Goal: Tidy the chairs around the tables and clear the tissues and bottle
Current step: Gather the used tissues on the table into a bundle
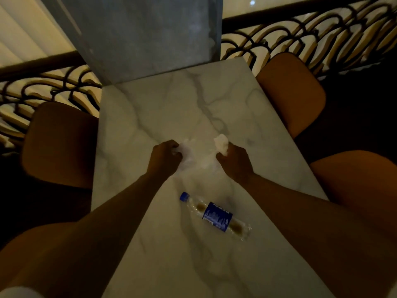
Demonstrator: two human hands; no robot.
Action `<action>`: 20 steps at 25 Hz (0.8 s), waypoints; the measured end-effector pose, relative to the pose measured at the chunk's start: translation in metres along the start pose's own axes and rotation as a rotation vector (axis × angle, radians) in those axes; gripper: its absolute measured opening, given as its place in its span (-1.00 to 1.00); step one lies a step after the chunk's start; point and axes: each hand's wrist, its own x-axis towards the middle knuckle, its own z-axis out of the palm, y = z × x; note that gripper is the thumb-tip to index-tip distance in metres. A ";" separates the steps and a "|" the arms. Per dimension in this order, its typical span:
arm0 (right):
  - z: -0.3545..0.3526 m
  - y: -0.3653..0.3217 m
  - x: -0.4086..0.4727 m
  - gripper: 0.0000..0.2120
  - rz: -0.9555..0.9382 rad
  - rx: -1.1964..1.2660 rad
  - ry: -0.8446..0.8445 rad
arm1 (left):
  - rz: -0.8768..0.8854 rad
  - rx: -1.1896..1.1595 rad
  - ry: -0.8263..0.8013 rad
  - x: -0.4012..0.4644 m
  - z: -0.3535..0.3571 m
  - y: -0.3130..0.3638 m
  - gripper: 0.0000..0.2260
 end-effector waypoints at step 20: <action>-0.079 -0.034 -0.259 -0.69 0.021 0.165 -0.184 | -0.358 -0.224 0.072 -0.292 -0.043 0.063 -0.76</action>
